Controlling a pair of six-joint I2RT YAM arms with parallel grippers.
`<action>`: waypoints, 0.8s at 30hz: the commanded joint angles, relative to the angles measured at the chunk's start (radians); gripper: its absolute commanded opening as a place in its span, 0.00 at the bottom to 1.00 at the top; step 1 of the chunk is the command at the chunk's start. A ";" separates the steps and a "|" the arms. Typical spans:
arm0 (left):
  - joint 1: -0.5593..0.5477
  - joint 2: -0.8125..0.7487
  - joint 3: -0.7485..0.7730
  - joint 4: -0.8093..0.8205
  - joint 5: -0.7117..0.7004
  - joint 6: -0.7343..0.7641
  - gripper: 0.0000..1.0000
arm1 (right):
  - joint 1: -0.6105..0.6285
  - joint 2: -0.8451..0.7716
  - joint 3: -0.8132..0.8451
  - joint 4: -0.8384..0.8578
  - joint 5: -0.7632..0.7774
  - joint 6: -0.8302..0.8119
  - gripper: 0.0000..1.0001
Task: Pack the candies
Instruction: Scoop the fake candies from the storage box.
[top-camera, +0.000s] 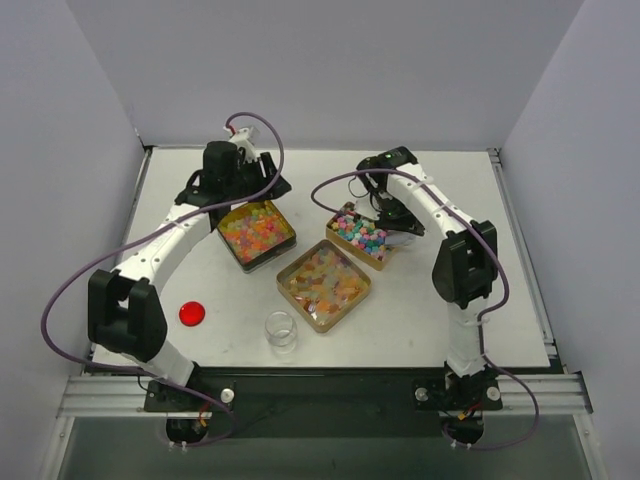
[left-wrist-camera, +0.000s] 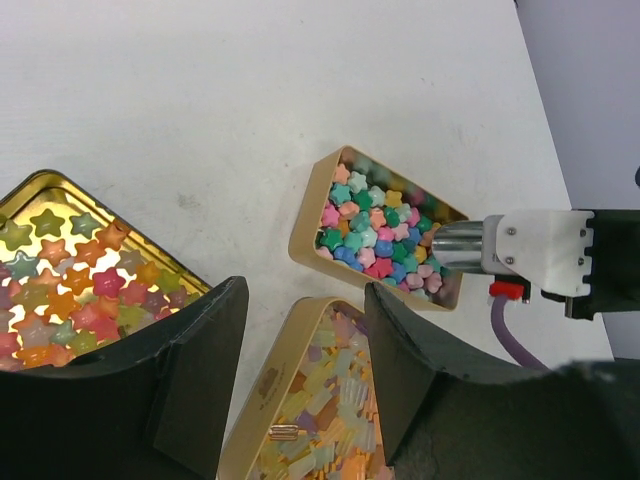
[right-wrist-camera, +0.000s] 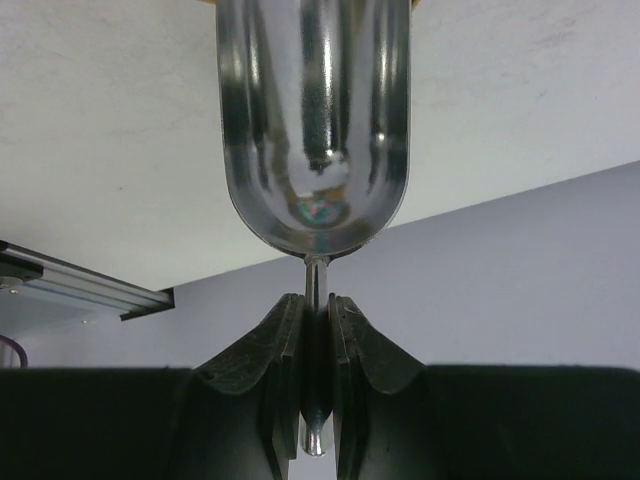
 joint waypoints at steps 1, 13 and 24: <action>0.012 -0.072 -0.043 0.053 -0.007 -0.009 0.61 | 0.003 0.021 0.009 -0.241 0.144 0.020 0.00; 0.003 -0.148 -0.101 0.056 -0.042 0.005 0.61 | 0.079 0.171 0.102 -0.241 0.277 0.005 0.00; -0.040 -0.247 -0.136 0.008 -0.176 0.090 0.65 | 0.127 0.311 0.251 -0.241 0.242 -0.001 0.00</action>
